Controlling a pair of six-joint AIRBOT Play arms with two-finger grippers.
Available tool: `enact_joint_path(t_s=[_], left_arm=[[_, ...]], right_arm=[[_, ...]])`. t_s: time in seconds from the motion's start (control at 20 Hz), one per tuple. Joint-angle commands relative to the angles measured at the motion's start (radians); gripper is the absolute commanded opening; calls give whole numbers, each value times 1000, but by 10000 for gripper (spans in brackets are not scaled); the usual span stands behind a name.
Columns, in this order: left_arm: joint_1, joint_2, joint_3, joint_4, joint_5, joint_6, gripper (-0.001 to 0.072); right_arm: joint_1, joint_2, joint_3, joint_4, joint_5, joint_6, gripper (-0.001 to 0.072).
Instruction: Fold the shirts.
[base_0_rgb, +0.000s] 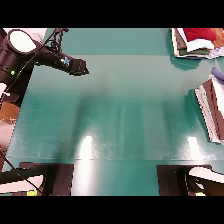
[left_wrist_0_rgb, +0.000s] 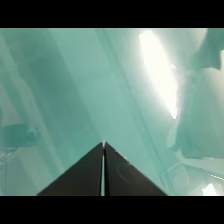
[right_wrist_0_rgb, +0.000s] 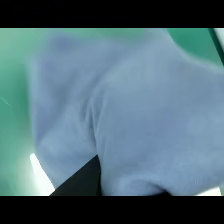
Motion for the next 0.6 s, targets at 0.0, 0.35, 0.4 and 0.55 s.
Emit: enact_joint_path(t_s=[0.0,0.35,0.4,0.55], left_arm=[[0,0,0,0,-10,20,26],[0,0,0,0,-17,21,26],[0,0,0,0,-19,20,27],[0,0,0,0,-31,20,27]], right_arm=[[-4,82,-180,-261,26,50,21],[-4,180,-325,-575,35,227,603],[-3,185,-302,-570,35,238,603],[34,185,-199,-426,38,302,594]])
